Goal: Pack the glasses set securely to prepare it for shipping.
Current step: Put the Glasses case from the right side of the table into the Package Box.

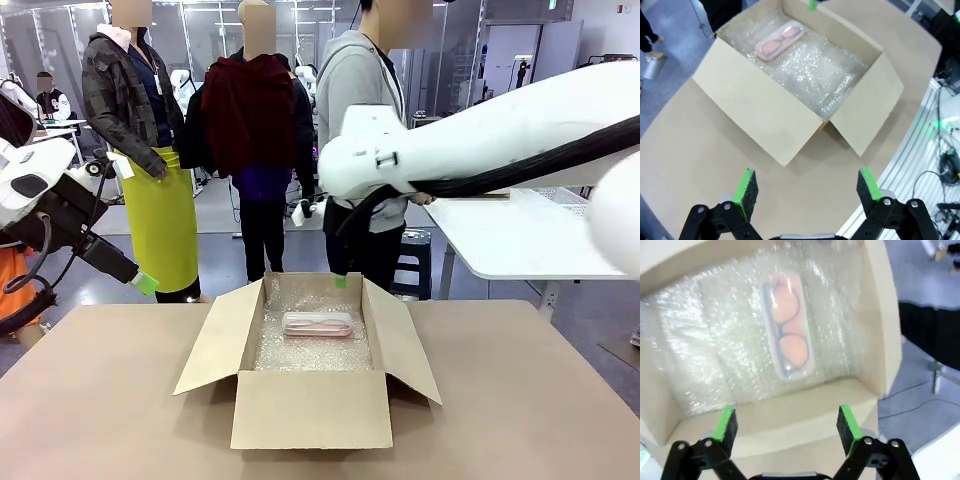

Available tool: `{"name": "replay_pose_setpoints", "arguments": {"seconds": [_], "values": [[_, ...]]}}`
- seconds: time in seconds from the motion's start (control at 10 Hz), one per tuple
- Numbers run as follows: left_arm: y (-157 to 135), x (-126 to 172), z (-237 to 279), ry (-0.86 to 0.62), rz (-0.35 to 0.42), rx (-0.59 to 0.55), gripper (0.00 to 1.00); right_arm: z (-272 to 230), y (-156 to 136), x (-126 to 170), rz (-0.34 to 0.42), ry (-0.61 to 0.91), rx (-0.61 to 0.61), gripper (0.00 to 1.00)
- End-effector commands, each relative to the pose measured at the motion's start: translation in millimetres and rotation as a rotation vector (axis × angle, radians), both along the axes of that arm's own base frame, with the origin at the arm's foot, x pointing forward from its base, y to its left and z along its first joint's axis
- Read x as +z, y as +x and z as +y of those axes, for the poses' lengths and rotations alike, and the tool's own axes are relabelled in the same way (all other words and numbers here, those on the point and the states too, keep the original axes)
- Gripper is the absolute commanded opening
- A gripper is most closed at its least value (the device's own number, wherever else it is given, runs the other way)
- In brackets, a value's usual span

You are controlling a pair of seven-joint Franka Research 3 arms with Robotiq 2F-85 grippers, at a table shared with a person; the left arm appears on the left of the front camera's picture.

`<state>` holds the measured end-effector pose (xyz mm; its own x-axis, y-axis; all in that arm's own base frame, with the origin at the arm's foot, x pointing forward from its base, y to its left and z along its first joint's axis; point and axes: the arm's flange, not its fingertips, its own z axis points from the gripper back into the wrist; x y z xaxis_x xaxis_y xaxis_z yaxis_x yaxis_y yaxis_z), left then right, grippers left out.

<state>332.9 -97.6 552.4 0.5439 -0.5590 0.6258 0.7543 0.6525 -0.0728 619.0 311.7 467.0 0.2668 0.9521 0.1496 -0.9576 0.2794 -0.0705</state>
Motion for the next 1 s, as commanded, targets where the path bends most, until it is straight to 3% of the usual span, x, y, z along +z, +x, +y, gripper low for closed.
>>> {"name": "replay_pose_setpoints", "arguments": {"seconds": [0.0,0.4,0.9], "values": [[0.1,1.4,1.4,-0.012,-0.001,-0.013,1.00,-38.9,-57.1,-10.3,-0.030,0.084,-0.131,1.00],[0.1,1.4,1.4,-0.012,-0.001,-0.013,1.00,-137.0,-128.4,3.0,-0.061,0.295,-0.488,1.00],[0.1,1.4,1.4,-0.012,-0.001,-0.013,1.00,-257.8,-240.8,23.1,-0.074,0.380,-0.922,1.00]]}}
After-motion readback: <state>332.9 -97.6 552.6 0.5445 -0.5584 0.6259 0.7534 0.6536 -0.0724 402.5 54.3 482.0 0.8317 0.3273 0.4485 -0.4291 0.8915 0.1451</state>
